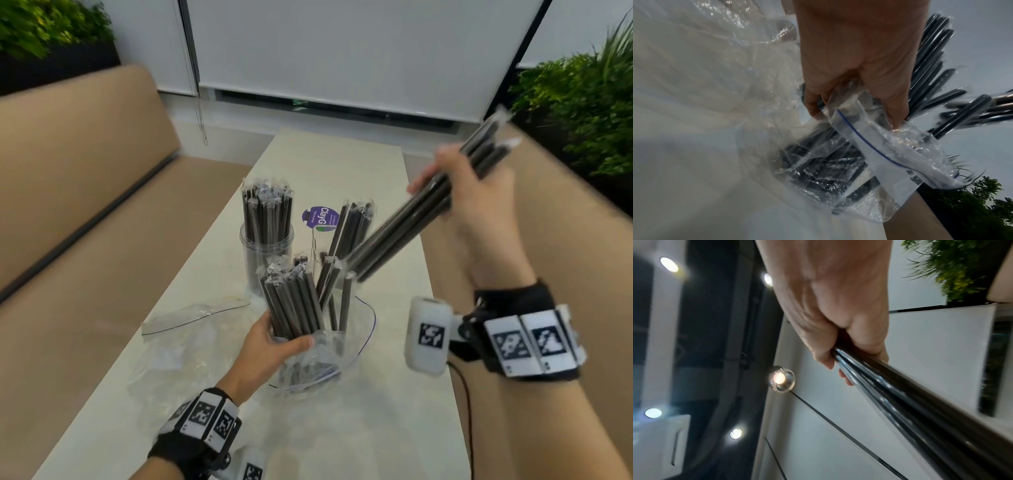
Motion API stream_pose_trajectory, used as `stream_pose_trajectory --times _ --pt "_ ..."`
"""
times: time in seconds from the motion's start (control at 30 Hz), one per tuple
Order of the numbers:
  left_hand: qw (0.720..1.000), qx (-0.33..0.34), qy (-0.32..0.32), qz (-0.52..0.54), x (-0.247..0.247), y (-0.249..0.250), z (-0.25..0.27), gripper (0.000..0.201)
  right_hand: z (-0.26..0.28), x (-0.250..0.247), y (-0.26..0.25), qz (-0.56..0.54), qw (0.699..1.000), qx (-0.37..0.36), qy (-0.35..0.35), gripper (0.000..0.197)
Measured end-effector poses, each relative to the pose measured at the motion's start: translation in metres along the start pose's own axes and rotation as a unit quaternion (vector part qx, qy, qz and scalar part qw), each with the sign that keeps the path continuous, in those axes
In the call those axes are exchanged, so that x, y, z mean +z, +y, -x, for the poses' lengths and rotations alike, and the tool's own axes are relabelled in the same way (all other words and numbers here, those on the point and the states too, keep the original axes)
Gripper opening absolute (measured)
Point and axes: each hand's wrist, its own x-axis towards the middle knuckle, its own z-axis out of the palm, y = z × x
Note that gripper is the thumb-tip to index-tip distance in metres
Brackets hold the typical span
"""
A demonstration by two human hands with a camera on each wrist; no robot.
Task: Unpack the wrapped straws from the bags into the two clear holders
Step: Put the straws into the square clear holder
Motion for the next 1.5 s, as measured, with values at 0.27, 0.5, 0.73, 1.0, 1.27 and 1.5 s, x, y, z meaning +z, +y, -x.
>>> stream_pose_trajectory --times 0.27,0.5,0.73,1.0,1.27,1.5 --pt "1.0 -0.004 -0.004 0.003 -0.001 -0.002 0.0 0.058 -0.065 0.042 0.034 -0.021 0.998 -0.031 0.047 0.009" --pt "1.0 -0.008 -0.002 0.001 -0.002 -0.003 0.001 0.058 -0.048 0.067 0.123 0.168 0.981 0.068 -0.061 0.025" --pt "1.0 -0.003 0.001 -0.01 -0.001 -0.003 0.002 0.057 -0.051 0.055 0.104 0.247 0.959 0.064 -0.122 0.043" --pt "1.0 -0.003 -0.002 -0.011 0.0 0.001 0.003 0.055 0.004 0.008 0.066 0.207 0.977 -0.002 -0.043 0.015" --pt "1.0 0.009 -0.001 -0.011 0.006 0.0 0.0 0.053 0.093 0.031 0.134 0.074 0.961 0.212 -0.16 0.068" --pt "1.0 0.012 -0.002 -0.02 0.005 0.001 0.001 0.05 0.085 0.031 0.144 0.135 0.954 0.162 -0.214 0.026"
